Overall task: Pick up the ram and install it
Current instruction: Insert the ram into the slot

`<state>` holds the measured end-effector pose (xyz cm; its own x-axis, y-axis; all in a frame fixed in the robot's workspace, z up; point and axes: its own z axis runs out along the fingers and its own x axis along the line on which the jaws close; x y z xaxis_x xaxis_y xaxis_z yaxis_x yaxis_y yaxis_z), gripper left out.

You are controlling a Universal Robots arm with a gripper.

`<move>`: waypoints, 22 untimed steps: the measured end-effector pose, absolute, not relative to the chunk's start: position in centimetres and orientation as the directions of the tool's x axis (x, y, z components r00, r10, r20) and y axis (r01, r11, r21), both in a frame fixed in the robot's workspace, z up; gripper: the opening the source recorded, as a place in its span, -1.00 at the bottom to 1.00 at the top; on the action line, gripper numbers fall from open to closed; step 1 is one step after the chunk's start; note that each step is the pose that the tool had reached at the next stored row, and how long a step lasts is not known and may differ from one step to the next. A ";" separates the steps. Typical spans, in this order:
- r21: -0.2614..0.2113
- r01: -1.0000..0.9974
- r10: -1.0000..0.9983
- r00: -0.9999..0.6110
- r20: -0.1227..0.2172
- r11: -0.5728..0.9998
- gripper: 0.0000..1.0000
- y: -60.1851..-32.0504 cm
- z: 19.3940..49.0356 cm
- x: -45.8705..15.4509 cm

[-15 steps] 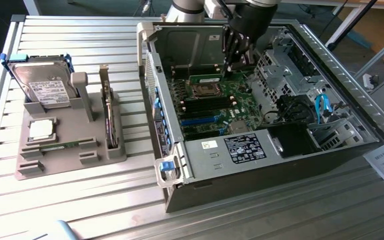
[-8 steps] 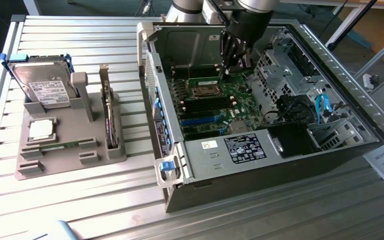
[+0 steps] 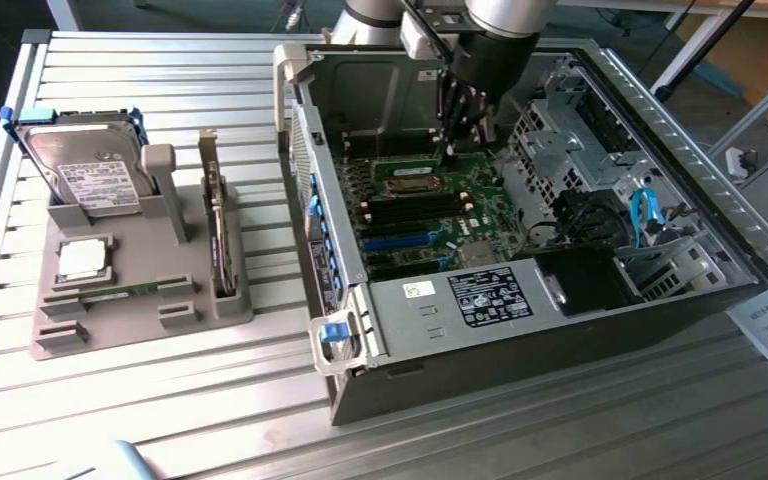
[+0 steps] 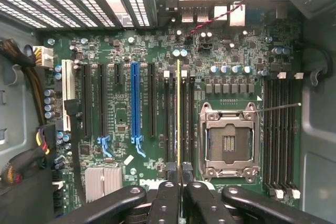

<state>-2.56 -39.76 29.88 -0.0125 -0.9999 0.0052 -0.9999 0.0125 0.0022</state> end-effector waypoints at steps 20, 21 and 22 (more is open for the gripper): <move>0.002 -1.000 -1.000 -0.017 0.005 0.017 -0.76 -39.4 26.7 -2.6; 0.002 -1.000 -1.000 -0.017 0.005 0.017 -0.76 -39.4 26.7 -2.6; 0.002 -1.000 -1.000 -0.017 0.005 0.017 -0.76 -39.4 26.7 -2.6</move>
<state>-2.57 -39.38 26.68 -0.0167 -0.9998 0.0055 -0.9999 0.0167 0.0023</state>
